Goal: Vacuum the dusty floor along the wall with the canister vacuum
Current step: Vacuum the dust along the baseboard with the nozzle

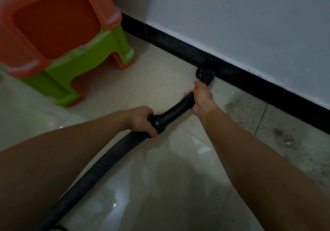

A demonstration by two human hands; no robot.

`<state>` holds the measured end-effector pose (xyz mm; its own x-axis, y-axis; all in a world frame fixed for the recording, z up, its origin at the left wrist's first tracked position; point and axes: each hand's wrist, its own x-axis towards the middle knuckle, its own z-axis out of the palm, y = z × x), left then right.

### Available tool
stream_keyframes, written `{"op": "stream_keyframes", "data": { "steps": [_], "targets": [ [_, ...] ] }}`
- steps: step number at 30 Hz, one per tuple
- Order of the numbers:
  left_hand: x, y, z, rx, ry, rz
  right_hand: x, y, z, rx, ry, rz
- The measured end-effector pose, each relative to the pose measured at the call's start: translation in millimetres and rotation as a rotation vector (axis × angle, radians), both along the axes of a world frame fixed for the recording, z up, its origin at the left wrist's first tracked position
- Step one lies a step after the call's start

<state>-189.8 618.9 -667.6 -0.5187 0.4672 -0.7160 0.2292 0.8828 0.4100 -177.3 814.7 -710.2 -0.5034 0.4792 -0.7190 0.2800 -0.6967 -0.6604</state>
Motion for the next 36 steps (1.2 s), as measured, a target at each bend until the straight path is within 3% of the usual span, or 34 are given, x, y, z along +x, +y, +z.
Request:
{"op": "stream_keyframes", "data": {
  "steps": [4, 10, 18, 25, 29, 36],
  "targets": [
    [18.7, -19.3, 10.0, -0.108, -0.092, -0.003, 20.3, -28.8, 1.2, -0.026, -0.025, 0.04],
    [57.8, -59.1, 20.8, -0.214, -0.026, -0.04, 84.9, -70.2, -1.4, -0.117, -0.086, -0.108],
    [115.7, -135.6, 44.4, -0.378, 0.142, 0.051, 92.2, -150.0, 18.1, -0.219, -0.099, 0.115],
    [108.4, -146.1, 39.3, -0.415, 0.108, 0.143, 72.6, -161.9, 25.4, -0.41, -0.044, 0.275],
    [93.9, -129.5, 16.2, -0.392, 0.102, -0.001, 110.7, -143.5, 14.0, -0.596, 0.075, 0.182],
    [78.8, -104.0, -15.7, -0.409, 0.179, -0.365, 184.1, -150.7, -4.7, -0.604, 0.108, -0.103]
  ]
}}
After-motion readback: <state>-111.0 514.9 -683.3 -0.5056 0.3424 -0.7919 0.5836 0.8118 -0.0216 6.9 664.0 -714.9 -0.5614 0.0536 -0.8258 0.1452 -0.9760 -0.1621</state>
